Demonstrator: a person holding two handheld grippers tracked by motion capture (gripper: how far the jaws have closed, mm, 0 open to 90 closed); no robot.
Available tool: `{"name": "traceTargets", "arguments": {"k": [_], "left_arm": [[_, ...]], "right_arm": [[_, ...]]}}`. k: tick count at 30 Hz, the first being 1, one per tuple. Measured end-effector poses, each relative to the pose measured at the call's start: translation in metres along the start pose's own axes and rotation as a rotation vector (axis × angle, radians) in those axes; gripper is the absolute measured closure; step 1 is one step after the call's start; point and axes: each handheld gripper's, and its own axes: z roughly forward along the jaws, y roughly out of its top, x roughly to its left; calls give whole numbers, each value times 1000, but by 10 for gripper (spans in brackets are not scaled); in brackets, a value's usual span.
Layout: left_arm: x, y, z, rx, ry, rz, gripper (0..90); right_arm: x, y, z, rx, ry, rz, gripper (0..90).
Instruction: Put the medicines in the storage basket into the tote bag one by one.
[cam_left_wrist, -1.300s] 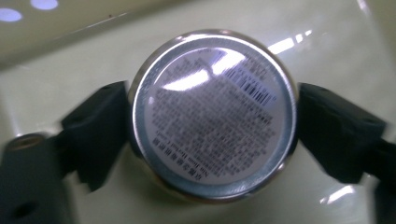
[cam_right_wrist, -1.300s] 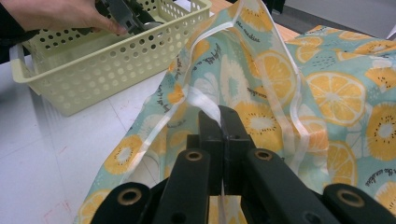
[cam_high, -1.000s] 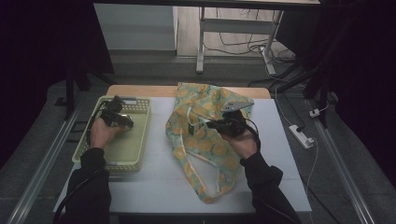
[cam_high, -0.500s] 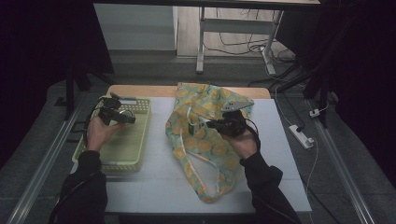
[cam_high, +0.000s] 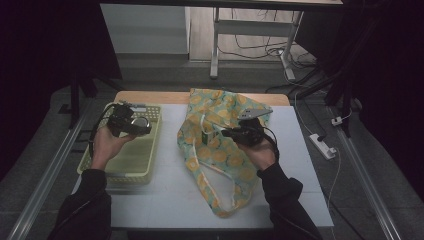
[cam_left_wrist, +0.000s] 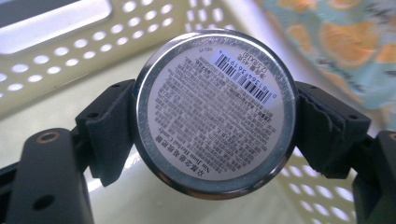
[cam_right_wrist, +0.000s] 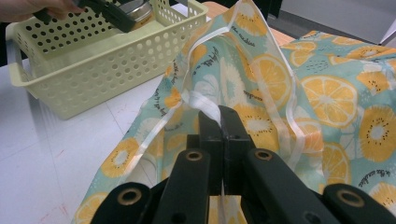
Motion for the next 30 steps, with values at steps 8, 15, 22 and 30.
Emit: {"name": "traceTargets", "arguments": {"k": [8, 15, 22, 30], "left_arm": [[-23, -1, -8, -28, -32, 49, 207], [-45, 2, -12, -49, -62, 96, 206], [-71, 5, -8, -52, -100, 159, 206], [-100, 12, 5, -46, -154, 216, 206]], "right_arm": [[0, 0, 0, -1, -2, 0, 897], [0, 0, -1, -2, -4, 0, 897], [-1, 0, 0, -3, -3, 1, 897], [0, 0, 0, -1, -3, 1, 897]]}}
